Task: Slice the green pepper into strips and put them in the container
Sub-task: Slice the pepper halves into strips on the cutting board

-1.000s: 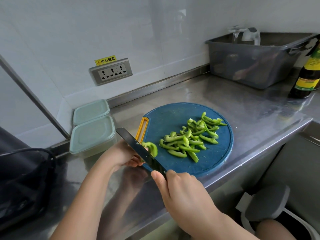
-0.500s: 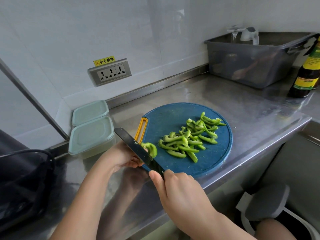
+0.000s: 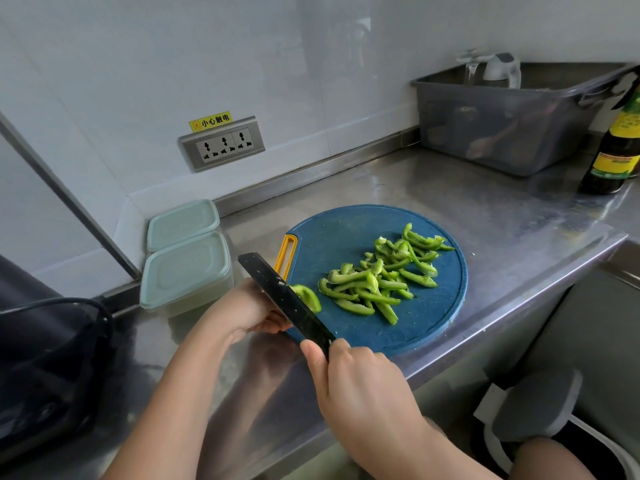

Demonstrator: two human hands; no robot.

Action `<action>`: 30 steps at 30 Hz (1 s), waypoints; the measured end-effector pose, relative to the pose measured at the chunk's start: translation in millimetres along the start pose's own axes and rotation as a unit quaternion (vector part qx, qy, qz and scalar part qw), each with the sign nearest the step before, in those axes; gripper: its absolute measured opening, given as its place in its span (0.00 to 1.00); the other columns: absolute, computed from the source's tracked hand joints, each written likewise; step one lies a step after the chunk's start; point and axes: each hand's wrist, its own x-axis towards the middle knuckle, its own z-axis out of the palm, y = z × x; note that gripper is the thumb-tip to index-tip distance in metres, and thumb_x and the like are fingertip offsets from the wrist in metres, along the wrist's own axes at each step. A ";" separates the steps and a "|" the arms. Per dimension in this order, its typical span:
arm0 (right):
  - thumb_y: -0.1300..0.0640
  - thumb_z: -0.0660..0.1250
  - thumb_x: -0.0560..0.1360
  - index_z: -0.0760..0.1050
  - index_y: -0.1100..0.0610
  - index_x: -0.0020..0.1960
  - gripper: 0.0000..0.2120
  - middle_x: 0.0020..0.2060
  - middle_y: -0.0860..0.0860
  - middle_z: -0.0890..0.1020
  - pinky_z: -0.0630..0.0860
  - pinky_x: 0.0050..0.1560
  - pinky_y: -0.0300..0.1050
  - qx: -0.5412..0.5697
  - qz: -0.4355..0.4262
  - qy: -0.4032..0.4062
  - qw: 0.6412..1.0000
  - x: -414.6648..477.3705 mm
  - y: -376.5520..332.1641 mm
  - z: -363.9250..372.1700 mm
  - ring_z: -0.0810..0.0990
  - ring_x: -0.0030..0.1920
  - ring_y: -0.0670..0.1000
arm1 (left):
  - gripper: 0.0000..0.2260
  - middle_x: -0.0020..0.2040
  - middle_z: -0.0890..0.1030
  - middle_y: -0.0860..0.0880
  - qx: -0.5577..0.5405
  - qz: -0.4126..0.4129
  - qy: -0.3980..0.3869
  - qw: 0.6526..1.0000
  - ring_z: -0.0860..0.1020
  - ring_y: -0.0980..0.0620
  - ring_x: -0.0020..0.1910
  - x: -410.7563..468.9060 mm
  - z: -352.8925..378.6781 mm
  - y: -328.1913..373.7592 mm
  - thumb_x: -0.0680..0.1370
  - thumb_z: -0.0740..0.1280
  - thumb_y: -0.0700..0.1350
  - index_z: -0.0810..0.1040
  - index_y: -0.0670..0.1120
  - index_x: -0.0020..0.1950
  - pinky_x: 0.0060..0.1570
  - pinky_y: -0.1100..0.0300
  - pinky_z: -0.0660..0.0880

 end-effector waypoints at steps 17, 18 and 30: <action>0.39 0.41 0.80 0.53 0.53 0.33 0.23 0.29 0.48 0.61 0.53 0.26 0.42 0.022 -0.079 -0.090 0.993 20.5 -7.4 -8.3 0.63 0.33 0.57 | 0.10 0.22 0.75 0.49 -0.029 -0.018 -0.021 0.999 0.69 0.57 0.18 4.1 -3.6 -1.4 0.76 0.63 0.33 0.76 0.41 0.35 0.19 0.69 0.65; 0.39 0.42 0.80 0.53 0.53 0.33 0.23 0.29 0.49 0.62 0.55 0.26 0.44 0.028 -0.076 -0.091 0.993 22.6 -7.7 -7.9 0.63 0.33 0.57 | 0.11 0.21 0.75 0.49 -0.028 -0.018 -0.022 0.999 0.68 0.57 0.18 4.1 -3.3 -1.1 0.76 0.63 0.32 0.76 0.41 0.35 0.19 0.69 0.64; 0.43 0.48 0.81 0.59 0.58 0.28 0.28 0.24 0.53 0.65 0.60 0.27 0.43 0.169 -0.054 -0.173 0.969 57.9 -0.6 -17.9 0.63 0.26 0.53 | 0.03 0.23 0.76 0.49 -0.015 -0.028 -0.053 0.998 0.69 0.58 0.19 9.2 -6.0 -0.7 0.76 0.65 0.33 0.76 0.39 0.48 0.19 0.69 0.64</action>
